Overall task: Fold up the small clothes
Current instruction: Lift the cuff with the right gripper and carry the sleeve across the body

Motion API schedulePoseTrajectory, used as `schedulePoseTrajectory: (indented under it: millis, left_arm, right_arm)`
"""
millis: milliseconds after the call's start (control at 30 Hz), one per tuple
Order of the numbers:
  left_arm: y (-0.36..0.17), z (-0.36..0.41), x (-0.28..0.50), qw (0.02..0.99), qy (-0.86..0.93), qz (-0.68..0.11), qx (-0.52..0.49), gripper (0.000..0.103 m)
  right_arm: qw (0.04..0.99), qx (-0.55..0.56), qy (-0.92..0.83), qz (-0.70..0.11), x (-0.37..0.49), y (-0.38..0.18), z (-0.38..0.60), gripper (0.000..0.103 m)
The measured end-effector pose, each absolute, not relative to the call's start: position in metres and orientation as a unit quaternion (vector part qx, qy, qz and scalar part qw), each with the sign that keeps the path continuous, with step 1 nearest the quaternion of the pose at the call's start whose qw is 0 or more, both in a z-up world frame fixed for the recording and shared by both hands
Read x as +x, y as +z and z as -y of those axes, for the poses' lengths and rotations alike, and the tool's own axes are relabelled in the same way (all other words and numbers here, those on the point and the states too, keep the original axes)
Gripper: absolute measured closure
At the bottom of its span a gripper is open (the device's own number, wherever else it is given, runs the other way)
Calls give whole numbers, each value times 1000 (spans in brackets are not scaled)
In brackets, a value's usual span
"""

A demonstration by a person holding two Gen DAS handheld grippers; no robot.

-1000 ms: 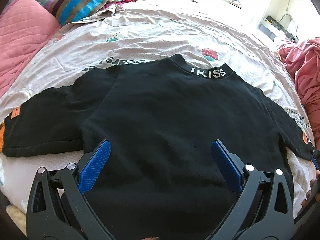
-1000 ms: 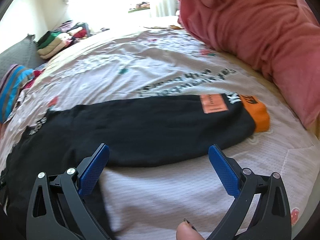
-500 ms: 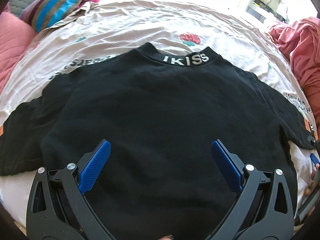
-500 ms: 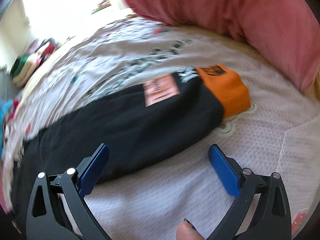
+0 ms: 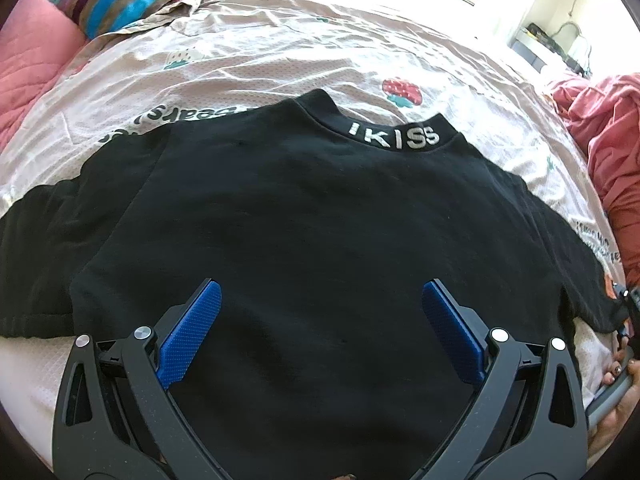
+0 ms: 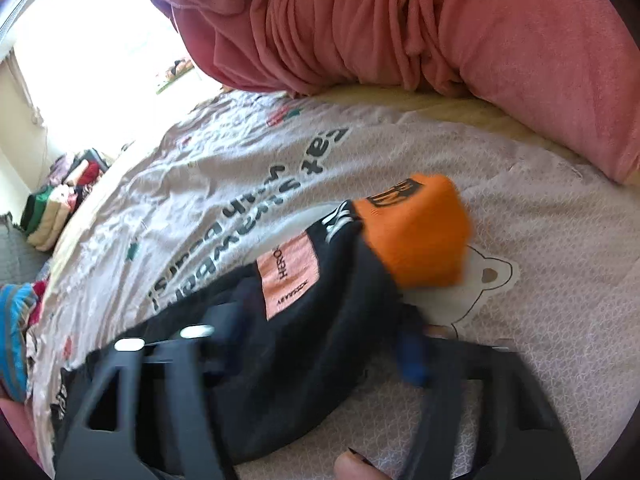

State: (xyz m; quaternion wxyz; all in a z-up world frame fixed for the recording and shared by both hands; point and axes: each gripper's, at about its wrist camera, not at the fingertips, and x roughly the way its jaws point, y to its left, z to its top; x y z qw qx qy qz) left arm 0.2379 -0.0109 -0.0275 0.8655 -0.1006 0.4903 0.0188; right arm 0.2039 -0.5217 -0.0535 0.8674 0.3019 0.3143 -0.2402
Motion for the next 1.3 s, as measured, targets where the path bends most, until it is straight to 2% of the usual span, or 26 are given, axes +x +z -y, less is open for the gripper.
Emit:
schedulePoseTrajectory:
  millis: [33, 67, 167, 733, 1000, 1300]
  left_arm:
    - [-25, 9, 237, 867, 20, -487, -105, 8]
    - [-23, 7, 236, 868, 19, -484, -109, 8]
    - [-14, 2, 232, 872, 18, -472, -125, 8]
    - [18, -17, 209, 877, -3, -443, -185, 8]
    - [18, -47, 197, 867, -14, -432, -248, 8]
    - [11, -81, 188, 853, -22, -416, -314, 8]
  right_arm:
    - [872, 300, -234, -307, 203, -51, 521, 79]
    - [877, 296, -226, -304, 203, -50, 519, 83]
    - [895, 275, -195, -291, 203, -37, 506, 87]
    - [950, 140, 42, -277, 218, 48, 356, 88]
    - [957, 46, 101, -269, 215, 57, 270, 88]
    - [944, -66, 157, -283, 214, 35, 182, 85]
